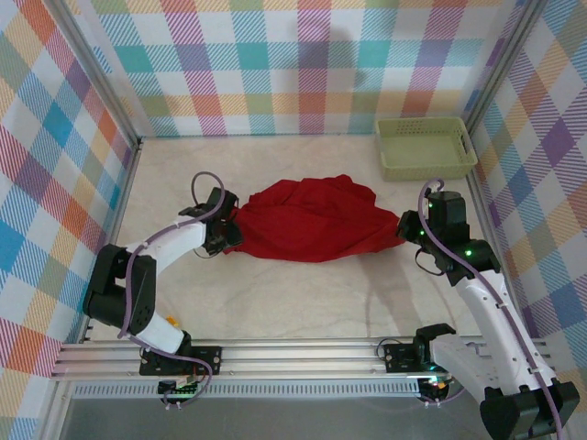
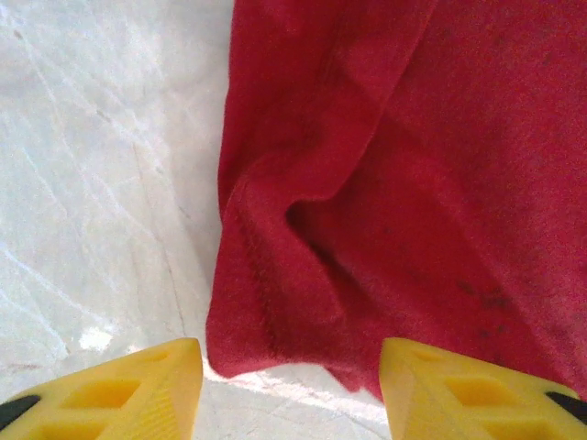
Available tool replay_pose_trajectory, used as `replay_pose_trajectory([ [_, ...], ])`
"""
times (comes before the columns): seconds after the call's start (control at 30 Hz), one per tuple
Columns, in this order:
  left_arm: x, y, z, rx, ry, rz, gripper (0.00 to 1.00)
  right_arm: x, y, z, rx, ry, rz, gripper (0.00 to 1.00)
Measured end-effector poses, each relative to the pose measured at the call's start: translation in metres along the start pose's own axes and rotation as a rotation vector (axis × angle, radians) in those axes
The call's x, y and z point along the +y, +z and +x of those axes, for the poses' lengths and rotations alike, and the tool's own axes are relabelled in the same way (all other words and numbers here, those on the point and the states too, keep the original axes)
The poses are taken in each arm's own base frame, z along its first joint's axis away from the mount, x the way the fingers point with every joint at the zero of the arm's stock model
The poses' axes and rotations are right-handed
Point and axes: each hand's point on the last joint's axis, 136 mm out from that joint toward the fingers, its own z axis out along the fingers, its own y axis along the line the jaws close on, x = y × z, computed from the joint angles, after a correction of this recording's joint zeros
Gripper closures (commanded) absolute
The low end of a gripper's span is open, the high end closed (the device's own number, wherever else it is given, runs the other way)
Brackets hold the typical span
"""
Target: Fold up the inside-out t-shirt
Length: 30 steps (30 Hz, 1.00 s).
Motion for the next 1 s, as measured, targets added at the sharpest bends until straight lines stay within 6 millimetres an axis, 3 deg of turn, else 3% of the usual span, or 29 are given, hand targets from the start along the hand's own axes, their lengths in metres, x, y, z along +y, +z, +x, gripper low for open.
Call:
replay_pose_trajectory([
  [0.13, -0.002, 0.005, -0.004, 0.002, -0.002, -0.014, 0.58, 0.0, 0.0, 0.0, 0.0, -0.002, 0.0, 1.0],
  [0.27, 0.0, 0.014, 0.0, 0.026, 0.002, -0.034, 0.72, 0.0, 0.0, 0.0, -0.001, -0.003, 0.001, 1.0],
  [0.5, 0.003, 0.013, -0.001, 0.016, 0.015, -0.051, 0.98, -0.003, 0.0, -0.002, -0.009, -0.011, 0.018, 1.0],
  [0.6, 0.008, 0.004, -0.009, -0.007, 0.013, -0.049, 1.0, -0.008, -0.003, -0.005, -0.019, -0.018, 0.052, 1.0],
  [0.67, 0.012, -0.011, -0.02, -0.039, -0.016, -0.031, 1.0, -0.007, -0.01, -0.018, -0.05, -0.022, 0.073, 1.0],
  [0.73, 0.022, -0.037, -0.05, -0.112, -0.092, 0.011, 1.0, -0.003, -0.024, -0.044, -0.108, -0.019, 0.088, 1.0],
  [0.83, 0.043, -0.109, -0.124, -0.322, -0.258, 0.132, 1.0, 0.01, -0.065, -0.106, -0.276, -0.001, 0.083, 1.0],
  [0.9, 0.055, -0.186, -0.179, -0.539, -0.356, 0.267, 1.0, 0.025, -0.105, -0.147, -0.423, 0.009, 0.045, 1.0],
  [1.0, 0.064, -0.288, -0.215, -0.797, -0.397, 0.426, 1.0, 0.046, -0.164, -0.184, -0.606, -0.002, -0.04, 1.0],
])
